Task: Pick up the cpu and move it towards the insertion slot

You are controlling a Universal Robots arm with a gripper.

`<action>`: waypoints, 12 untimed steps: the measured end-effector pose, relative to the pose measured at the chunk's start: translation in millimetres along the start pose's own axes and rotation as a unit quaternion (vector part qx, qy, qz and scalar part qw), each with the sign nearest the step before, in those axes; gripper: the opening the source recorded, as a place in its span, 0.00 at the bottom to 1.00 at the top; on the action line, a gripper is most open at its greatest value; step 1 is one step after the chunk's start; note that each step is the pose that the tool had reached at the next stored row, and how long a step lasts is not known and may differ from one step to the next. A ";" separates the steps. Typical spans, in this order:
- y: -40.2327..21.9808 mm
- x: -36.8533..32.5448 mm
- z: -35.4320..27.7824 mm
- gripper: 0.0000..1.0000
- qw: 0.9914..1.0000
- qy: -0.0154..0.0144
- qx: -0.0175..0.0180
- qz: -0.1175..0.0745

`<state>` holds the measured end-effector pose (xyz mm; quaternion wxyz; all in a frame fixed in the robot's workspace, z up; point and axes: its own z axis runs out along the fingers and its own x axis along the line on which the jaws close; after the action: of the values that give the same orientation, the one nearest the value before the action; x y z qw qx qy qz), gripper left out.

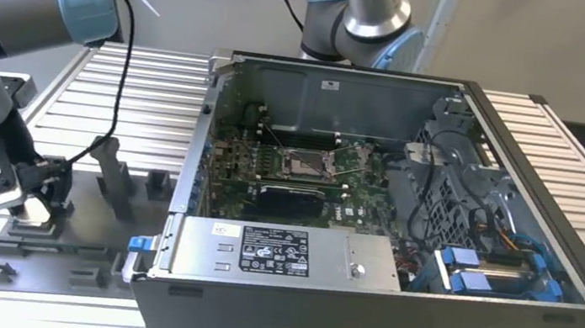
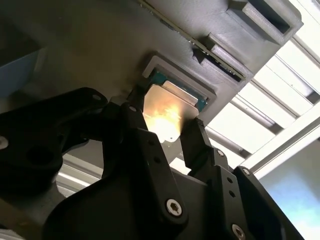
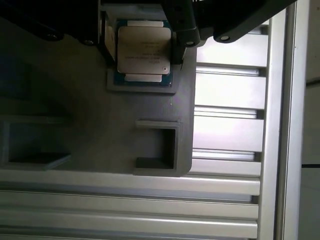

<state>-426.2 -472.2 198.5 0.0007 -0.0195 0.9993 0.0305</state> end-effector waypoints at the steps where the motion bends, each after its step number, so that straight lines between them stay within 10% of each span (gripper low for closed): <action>1: 0.2 0.0 -3.5 0.00 1.000 0.000 0.000 0.000; 12: 3.5 -0.2 -51.1 0.00 1.000 0.000 0.000 0.000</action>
<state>-426.1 -471.8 249.7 0.0007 -0.0195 0.9993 0.0305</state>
